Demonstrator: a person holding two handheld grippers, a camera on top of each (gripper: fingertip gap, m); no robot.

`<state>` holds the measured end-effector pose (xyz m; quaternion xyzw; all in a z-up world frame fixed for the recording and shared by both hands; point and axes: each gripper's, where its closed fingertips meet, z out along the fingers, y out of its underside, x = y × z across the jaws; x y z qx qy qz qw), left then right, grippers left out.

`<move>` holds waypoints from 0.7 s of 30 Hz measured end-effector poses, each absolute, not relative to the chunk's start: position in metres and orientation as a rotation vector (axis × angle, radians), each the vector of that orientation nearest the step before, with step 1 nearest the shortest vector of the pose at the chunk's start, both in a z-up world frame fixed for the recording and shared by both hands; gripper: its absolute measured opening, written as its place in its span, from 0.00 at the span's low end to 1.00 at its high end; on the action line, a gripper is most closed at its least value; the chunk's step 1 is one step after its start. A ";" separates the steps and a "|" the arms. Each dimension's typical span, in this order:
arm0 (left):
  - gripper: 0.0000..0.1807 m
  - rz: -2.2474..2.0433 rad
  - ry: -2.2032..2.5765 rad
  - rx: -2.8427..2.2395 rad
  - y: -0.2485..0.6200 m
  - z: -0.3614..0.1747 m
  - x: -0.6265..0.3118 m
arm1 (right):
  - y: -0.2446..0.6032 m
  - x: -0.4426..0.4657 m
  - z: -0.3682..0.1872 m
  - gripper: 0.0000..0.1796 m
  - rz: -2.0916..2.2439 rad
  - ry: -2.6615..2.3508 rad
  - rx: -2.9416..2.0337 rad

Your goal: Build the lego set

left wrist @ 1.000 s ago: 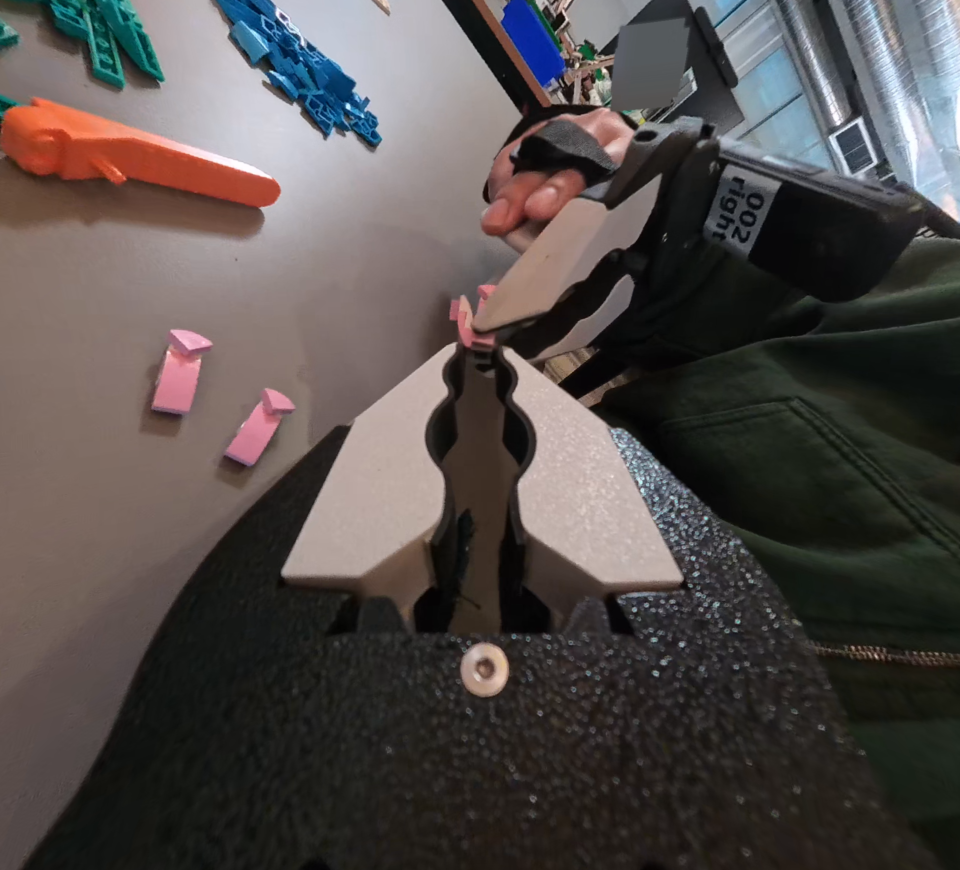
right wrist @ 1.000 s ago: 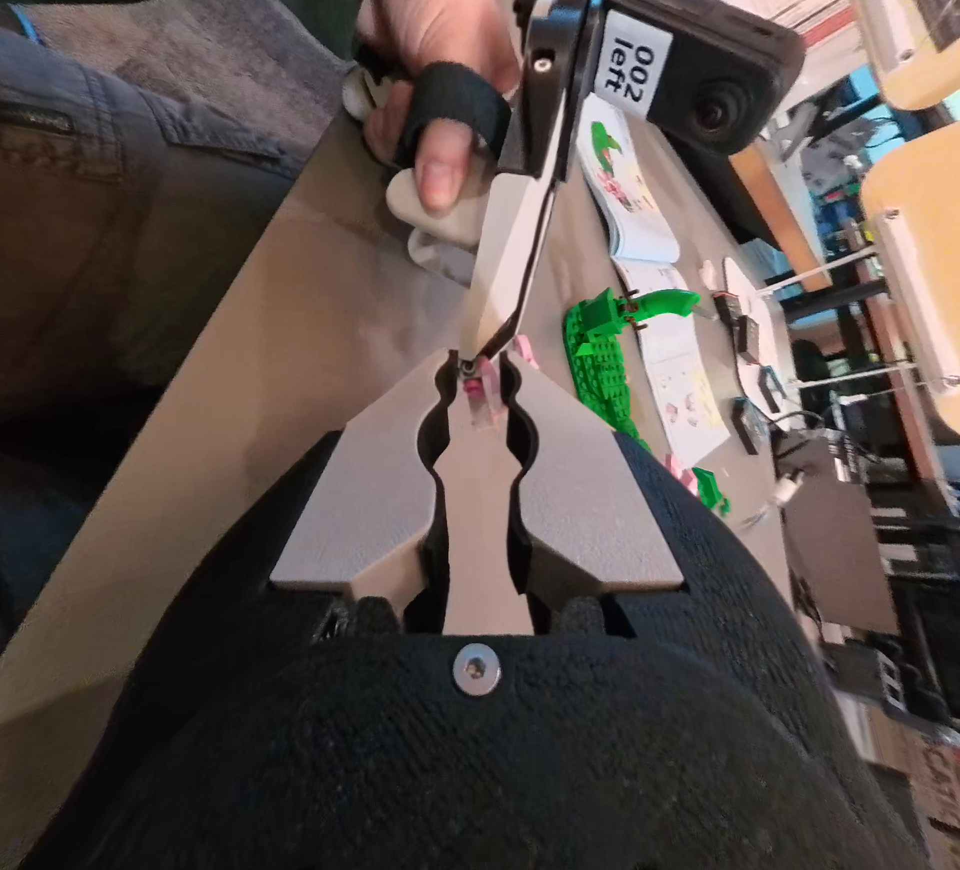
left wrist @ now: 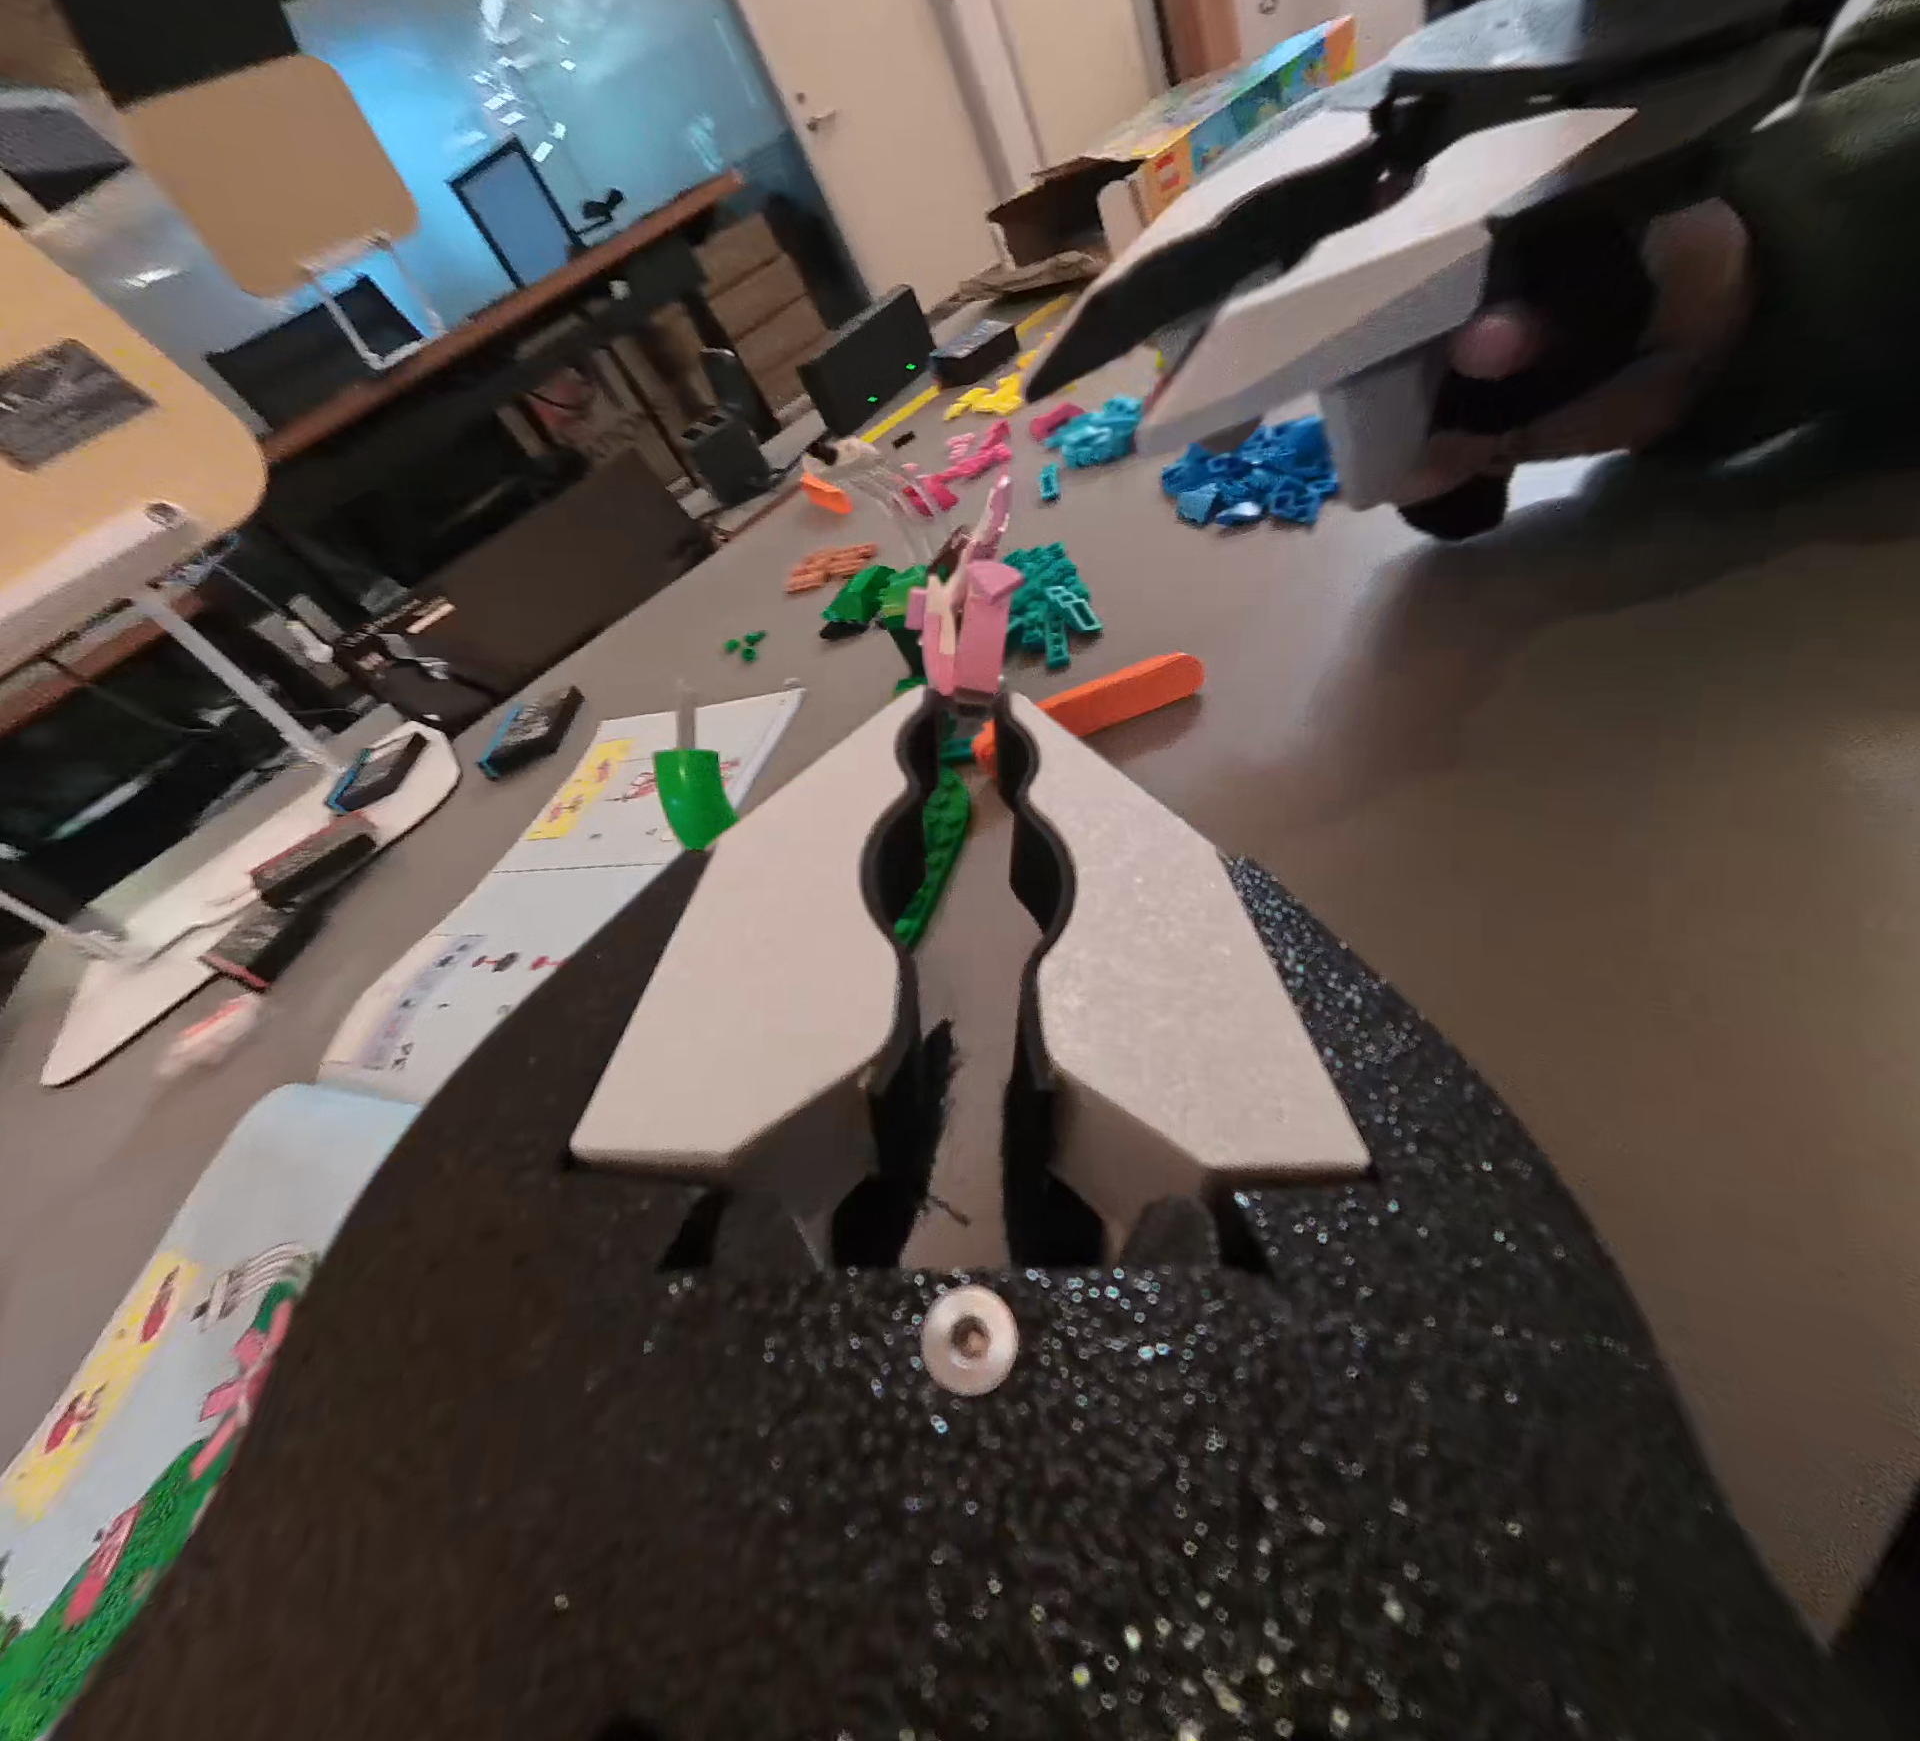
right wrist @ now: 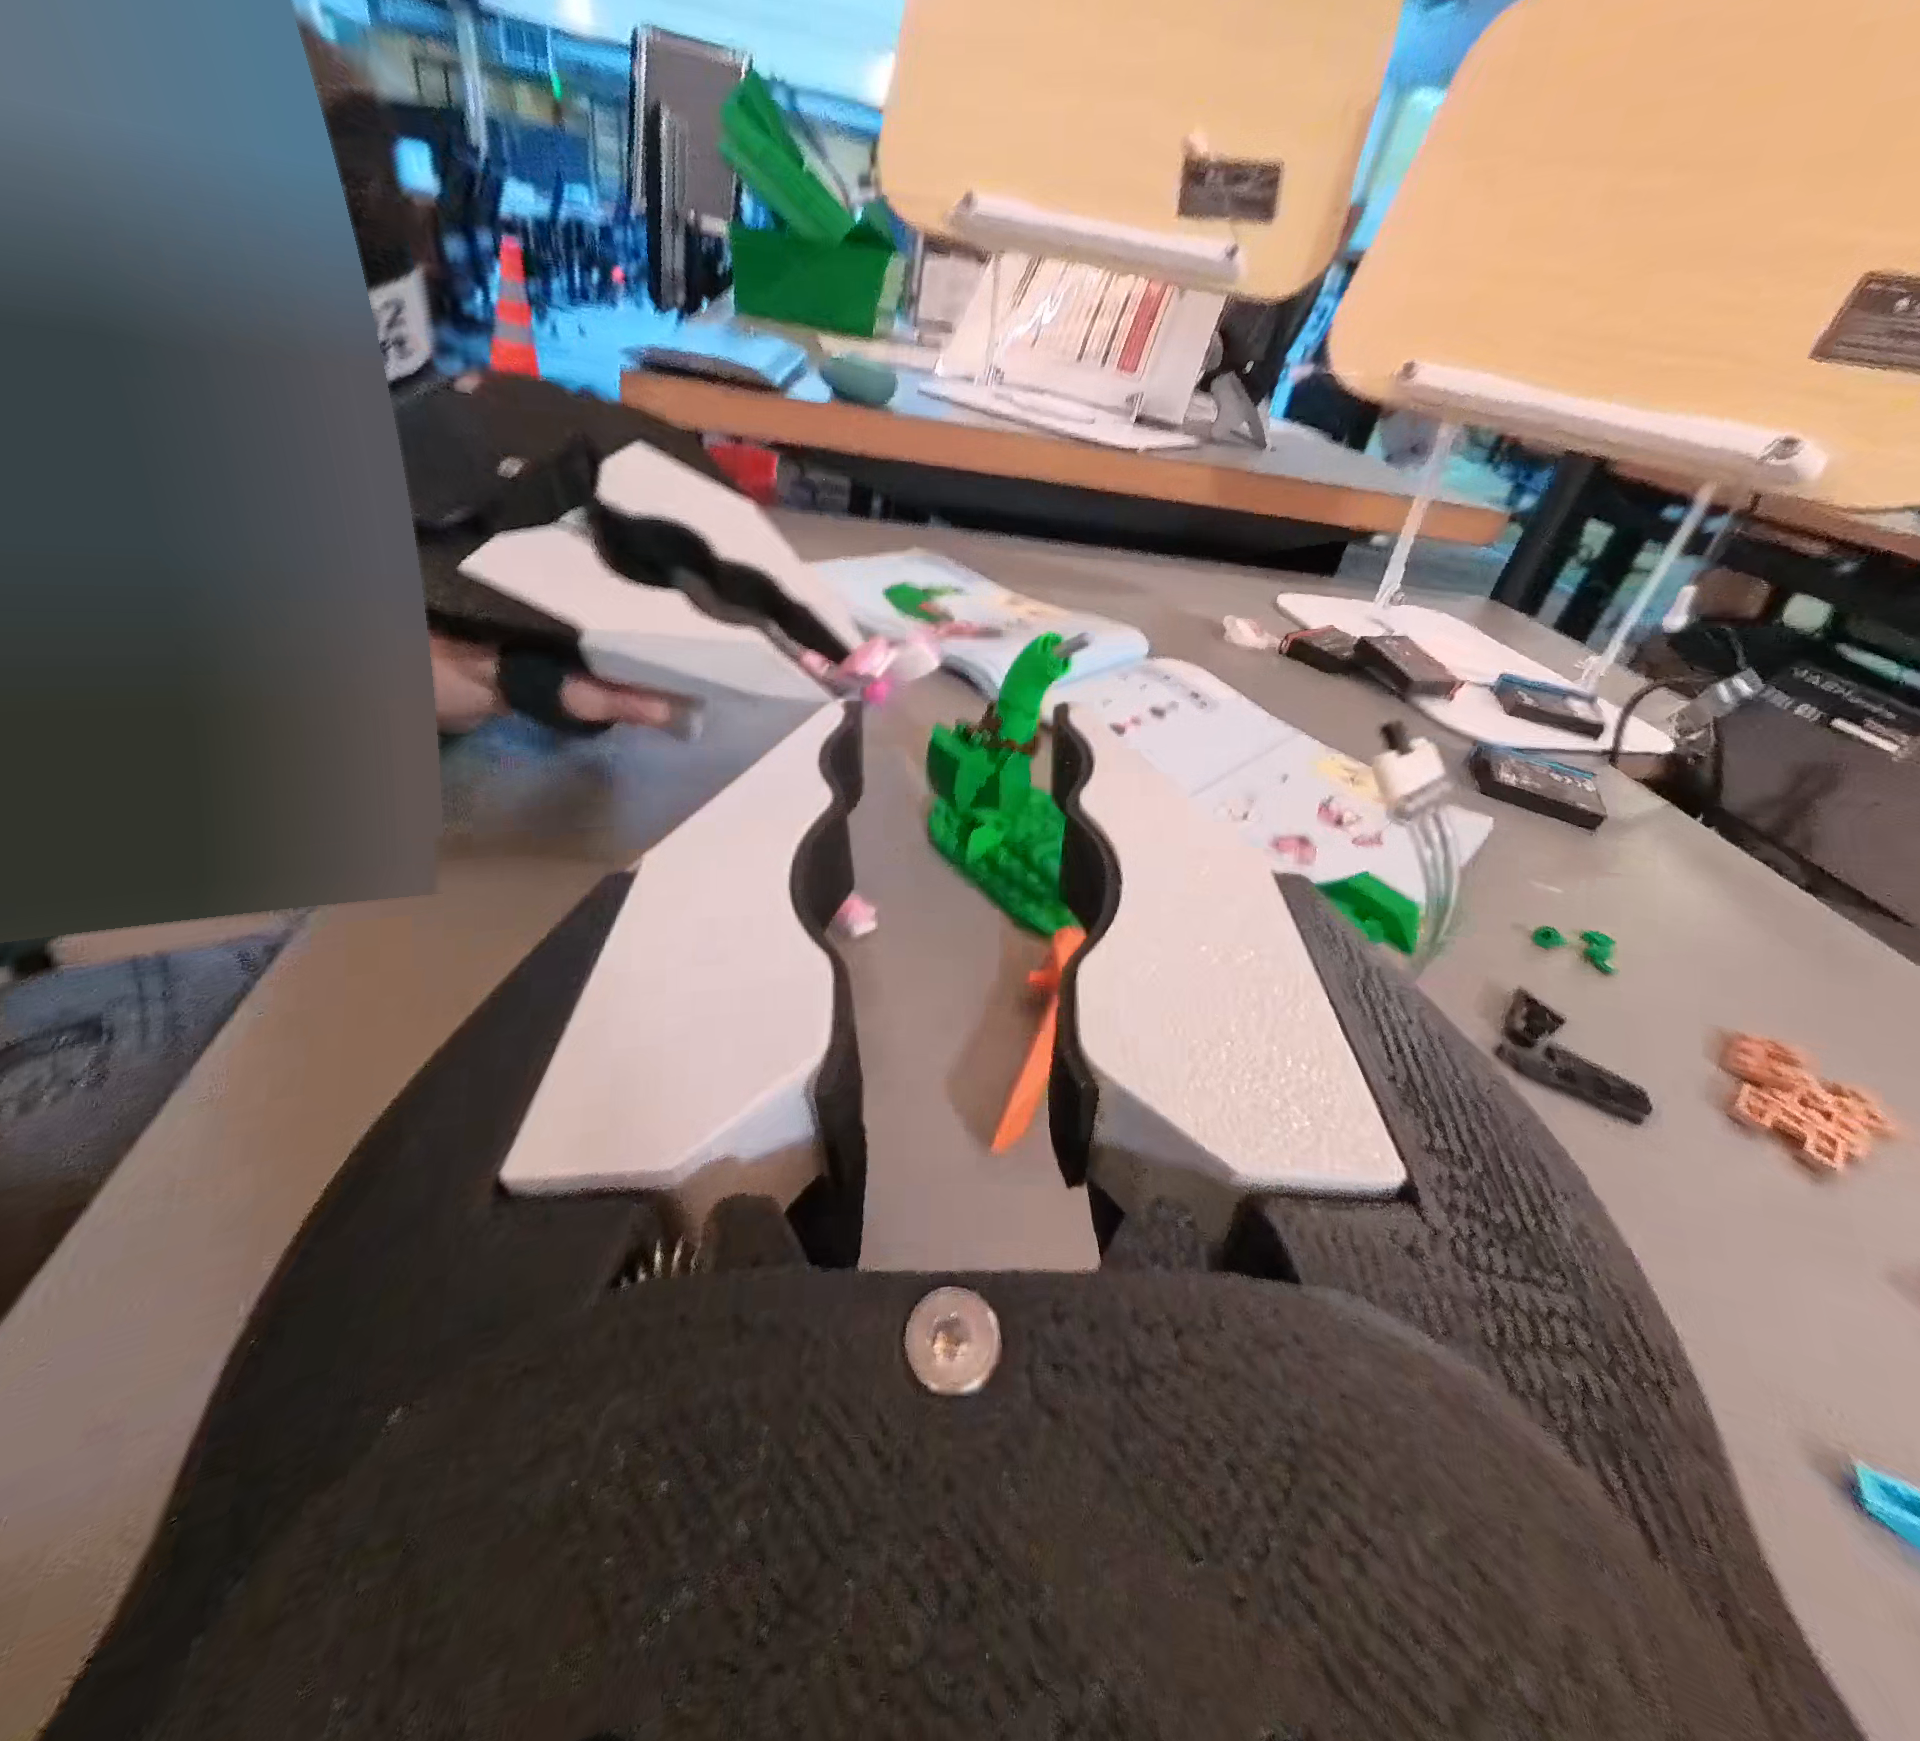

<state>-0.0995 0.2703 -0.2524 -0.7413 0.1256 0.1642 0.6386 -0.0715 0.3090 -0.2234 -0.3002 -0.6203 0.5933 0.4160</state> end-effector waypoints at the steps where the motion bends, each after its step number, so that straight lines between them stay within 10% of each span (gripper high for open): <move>1: 0.04 0.399 0.277 -1.681 0.270 -0.252 -0.102 | 0.313 -0.077 -0.219 0.18 1.510 -1.513 -0.755; 21: 0.04 0.368 0.061 -1.595 0.257 -0.237 -0.132 | 0.323 -0.072 -0.207 0.13 1.519 -1.401 -0.792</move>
